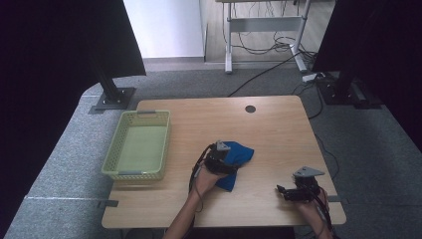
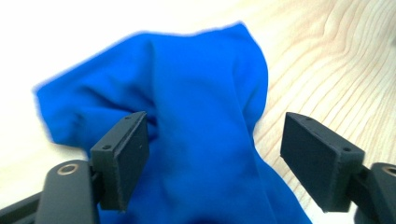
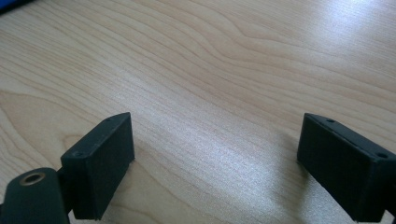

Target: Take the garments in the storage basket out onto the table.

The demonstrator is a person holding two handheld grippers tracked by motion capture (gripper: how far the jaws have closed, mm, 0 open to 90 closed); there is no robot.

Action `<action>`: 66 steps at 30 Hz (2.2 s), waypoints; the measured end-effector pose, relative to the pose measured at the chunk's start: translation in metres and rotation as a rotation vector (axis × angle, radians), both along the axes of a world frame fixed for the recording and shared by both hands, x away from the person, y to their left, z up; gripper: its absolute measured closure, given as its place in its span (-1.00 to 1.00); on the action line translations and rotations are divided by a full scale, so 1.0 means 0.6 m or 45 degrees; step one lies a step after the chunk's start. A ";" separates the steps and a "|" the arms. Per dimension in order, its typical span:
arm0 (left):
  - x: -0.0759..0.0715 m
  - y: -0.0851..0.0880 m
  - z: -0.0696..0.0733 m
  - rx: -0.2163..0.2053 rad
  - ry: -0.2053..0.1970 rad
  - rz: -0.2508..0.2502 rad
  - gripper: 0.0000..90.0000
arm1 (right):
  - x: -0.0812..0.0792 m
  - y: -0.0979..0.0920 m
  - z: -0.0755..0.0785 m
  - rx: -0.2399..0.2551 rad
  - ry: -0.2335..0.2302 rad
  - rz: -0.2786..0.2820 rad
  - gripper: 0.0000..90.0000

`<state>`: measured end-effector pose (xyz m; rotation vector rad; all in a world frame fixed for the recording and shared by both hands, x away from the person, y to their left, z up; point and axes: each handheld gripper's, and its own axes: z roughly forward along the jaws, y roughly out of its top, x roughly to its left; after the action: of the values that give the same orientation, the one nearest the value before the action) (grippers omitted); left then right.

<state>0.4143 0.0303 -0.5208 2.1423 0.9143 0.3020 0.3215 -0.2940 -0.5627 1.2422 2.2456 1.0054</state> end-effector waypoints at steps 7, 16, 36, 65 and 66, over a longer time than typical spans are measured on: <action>0.017 0.003 -0.015 0.068 0.026 0.045 -0.09 | 0.000 0.000 0.000 0.000 0.000 0.000 -0.76; 0.029 -0.005 -0.040 0.146 0.001 0.093 -0.53 | 0.000 0.000 0.000 0.000 0.000 0.000 -0.76; 0.029 0.018 -0.024 0.141 0.074 -0.045 -0.20 | 0.000 0.000 0.000 0.000 0.000 0.000 -0.76; 0.009 0.036 -0.047 0.130 -0.036 -0.092 -0.72 | 0.000 0.000 0.000 0.000 0.000 0.000 -0.76; 0.006 0.033 -0.049 0.130 -0.046 -0.064 -0.73 | 0.000 0.000 0.000 0.000 0.000 0.000 -0.76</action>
<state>0.4181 0.0500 -0.5500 2.2421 0.8396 0.3676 0.3214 -0.2940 -0.5627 1.2421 2.2458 1.0058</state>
